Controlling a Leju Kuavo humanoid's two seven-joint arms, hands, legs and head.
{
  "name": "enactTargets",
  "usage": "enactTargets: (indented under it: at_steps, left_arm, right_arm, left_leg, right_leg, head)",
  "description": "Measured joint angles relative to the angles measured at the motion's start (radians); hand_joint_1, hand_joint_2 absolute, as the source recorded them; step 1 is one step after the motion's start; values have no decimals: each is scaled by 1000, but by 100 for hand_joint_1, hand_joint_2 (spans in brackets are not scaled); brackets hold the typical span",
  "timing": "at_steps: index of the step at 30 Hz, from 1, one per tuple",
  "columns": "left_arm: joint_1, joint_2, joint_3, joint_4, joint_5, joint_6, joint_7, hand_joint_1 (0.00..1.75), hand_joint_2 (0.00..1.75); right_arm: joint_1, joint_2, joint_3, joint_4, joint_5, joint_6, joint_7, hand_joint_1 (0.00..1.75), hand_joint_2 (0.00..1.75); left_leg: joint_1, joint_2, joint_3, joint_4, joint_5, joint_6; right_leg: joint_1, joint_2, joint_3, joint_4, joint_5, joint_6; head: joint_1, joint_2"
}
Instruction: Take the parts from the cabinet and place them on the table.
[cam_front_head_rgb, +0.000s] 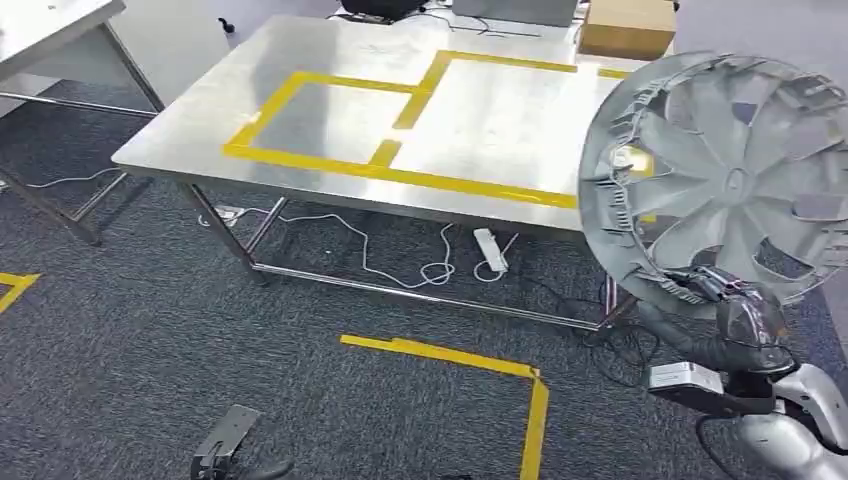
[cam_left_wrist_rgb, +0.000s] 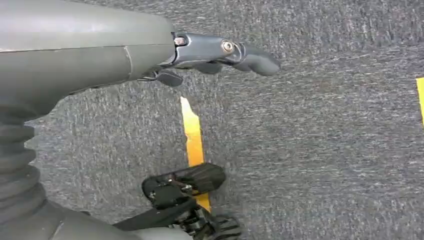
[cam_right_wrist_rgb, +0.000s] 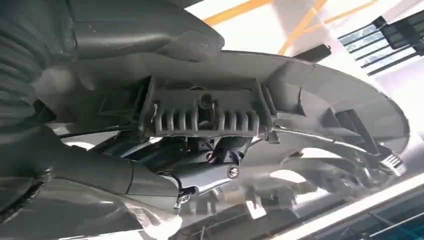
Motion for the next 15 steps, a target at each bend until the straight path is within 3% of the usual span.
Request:
enactTargets:
  at_steps: [2,4,5,7,9,10,12,13,14,15]
  left_arm:
    - [1,0,2,0,0,0,-4,0,175]
    - [1,4,5,0,0,-1,-11,0,175]
    - [7,6,5,0,0,-3,-15,0,175]
    - [20,11,6,0,0,-4,-20,0,175]
    - [20,15,6,0,-2,-4,-20,0,175]
    - [17,15,6,0,-2,-4,-19,0,175]
    - [15,16,6,0,-2,-5,-18,0,175]
    - [19,17,6,0,-2,-6,-17,0,175]
    - [22,17,6,0,-2,-6,-17,0,175]
    - [22,16,6,0,-2,-6,-14,0,175]
  right_arm:
    - [4,2,0,-2,7,1,8,175,175]
    - [13,4,0,-10,16,0,14,175,175]
    - [25,4,-2,-19,20,0,17,175,175]
    - [53,5,-3,-34,23,-4,19,175,175]
    - [57,6,-2,-40,25,-2,21,175,175]
    - [56,7,-2,-41,25,0,24,175,175]
    - [59,8,-2,-43,27,1,26,175,175]
    - [60,8,-2,-45,29,1,26,175,175]
    - [60,8,-2,-45,29,1,24,175,175]
    - [58,9,-3,-45,28,1,24,175,175]
  left_leg:
    - [2,-1,15,4,-14,-7]
    - [-6,-5,9,20,-27,-21]
    - [-6,-5,5,18,-25,-24]
    - [-6,-5,9,18,-27,-27]
    - [-5,-3,11,33,-48,-39]
    - [-3,-1,-12,79,-70,-45]
    - [1,2,-101,246,-136,-53]
    - [2,3,-142,314,-155,-53]
    - [2,3,-166,345,-153,-52]
    - [1,3,-166,329,-125,-47]
  right_leg:
    - [-3,-1,69,-168,102,0]
    - [0,1,108,-236,89,-5]
    - [0,2,102,-226,86,-17]
    - [3,4,102,-225,81,-25]
    - [-5,3,115,-228,77,-37]
    - [-6,2,119,-228,74,-43]
    - [-3,0,124,-228,68,-50]
    - [-1,0,125,-227,66,-51]
    - [1,1,128,-227,63,-52]
    - [4,3,133,-227,61,-53]
  head:
    - [0,0]
    - [2,0]
    - [2,0]
    - [0,0]
    - [-2,0]
    - [-10,0]
    - [-10,0]
    - [-11,0]
    - [-11,0]
    - [-11,0]
